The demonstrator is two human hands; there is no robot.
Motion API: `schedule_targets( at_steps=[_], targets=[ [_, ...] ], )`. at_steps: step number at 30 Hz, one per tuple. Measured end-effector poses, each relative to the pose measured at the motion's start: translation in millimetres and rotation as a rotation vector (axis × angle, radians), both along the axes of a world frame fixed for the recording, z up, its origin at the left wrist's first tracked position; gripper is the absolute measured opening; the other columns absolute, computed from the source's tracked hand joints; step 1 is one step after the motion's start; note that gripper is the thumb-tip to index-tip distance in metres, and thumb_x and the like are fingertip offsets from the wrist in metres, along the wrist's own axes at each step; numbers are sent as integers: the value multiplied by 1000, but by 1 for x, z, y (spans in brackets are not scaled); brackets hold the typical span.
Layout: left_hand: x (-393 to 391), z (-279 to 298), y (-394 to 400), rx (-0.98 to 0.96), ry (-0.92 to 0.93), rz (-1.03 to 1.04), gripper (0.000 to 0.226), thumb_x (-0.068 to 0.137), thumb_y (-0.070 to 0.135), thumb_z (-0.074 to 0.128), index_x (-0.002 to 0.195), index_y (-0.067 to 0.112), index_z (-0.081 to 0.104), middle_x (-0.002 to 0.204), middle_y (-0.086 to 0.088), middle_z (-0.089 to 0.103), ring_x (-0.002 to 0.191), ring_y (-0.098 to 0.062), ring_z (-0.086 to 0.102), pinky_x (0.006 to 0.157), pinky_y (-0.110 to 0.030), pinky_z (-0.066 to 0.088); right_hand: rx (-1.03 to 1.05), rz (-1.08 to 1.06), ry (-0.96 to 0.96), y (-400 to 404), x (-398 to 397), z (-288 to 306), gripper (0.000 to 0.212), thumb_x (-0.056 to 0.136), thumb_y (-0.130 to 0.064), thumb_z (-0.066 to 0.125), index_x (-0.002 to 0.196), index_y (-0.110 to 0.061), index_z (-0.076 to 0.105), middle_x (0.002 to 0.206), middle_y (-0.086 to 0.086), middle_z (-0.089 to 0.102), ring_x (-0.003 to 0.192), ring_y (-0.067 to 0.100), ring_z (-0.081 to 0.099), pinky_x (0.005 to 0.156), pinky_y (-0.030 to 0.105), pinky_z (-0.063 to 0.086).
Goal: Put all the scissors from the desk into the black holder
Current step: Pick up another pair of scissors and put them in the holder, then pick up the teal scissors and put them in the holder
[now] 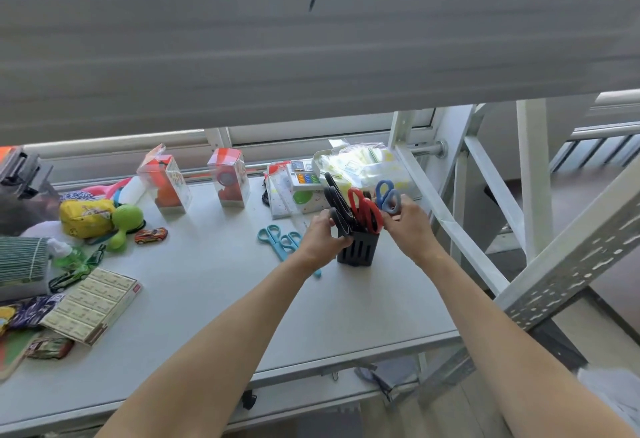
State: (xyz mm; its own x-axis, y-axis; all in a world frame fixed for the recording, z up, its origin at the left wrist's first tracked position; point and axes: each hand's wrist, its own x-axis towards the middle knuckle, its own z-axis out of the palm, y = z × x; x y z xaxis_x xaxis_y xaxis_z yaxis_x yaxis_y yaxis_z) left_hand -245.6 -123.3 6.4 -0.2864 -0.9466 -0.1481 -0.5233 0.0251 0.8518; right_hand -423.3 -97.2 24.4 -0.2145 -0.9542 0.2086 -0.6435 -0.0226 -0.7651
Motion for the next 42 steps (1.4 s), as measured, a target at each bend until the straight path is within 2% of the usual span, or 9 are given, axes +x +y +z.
schedule_targets(
  at_steps=[4,8,12,16,23,27,33,37,42],
  targets=[
    [-1,-4,1,0,4,3,39,90,14,65,127,10,56,130,-12,58,117,-28,61,98,-48,53,25,138,50,6,-5,1,23,93,-29,64,107,-10,69,102,12,60,90,26,61,86,39,53],
    [-1,-6,4,16,3,-10,40,89,13,64,128,8,56,129,-12,57,114,-29,61,86,-46,59,71,173,-30,13,-8,-3,56,90,-17,67,142,-18,48,119,4,53,95,16,64,82,27,56],
    [9,-12,3,18,18,-9,52,91,11,63,140,11,46,133,-12,55,108,-32,65,76,-38,61,-13,-43,-183,34,1,-21,50,88,1,56,135,-17,50,116,4,58,96,19,64,80,24,52],
    [38,-22,-9,-51,-50,172,51,90,-1,56,140,8,45,133,-15,53,112,-30,61,96,-40,54,-88,-260,-215,69,35,-50,11,94,-12,55,104,-17,56,85,-4,63,78,11,63,69,27,52],
    [95,-37,-45,20,-330,349,62,89,4,50,150,6,35,148,-19,37,133,-35,47,112,-36,35,4,137,1,59,128,-75,19,93,-11,55,109,-13,63,99,1,62,71,10,56,72,27,49],
    [108,-40,-59,105,-409,246,66,93,8,45,155,5,25,159,-17,26,143,-32,37,117,-38,34,164,288,221,15,164,-64,36,94,-11,50,130,-11,56,128,7,52,106,29,59,92,37,48],
    [116,-45,-62,153,-323,168,62,92,5,48,152,4,33,157,-15,33,130,-34,52,102,-44,51,325,291,485,-8,181,-69,43,89,3,45,131,-6,51,128,12,46,112,34,54,88,39,46],
    [121,-50,-58,196,-141,253,54,91,5,52,144,5,43,142,-14,43,86,-32,62,59,-33,51,263,237,470,-2,186,-76,36,90,6,44,123,-5,54,125,10,49,107,32,56,78,36,44],
    [128,-46,-50,270,2,355,3,93,12,59,93,14,57,80,-9,48,55,-17,39,50,-24,33,192,201,382,12,190,-82,28,84,8,47,103,-11,54,108,7,57,99,28,56,68,32,34]
  ],
)
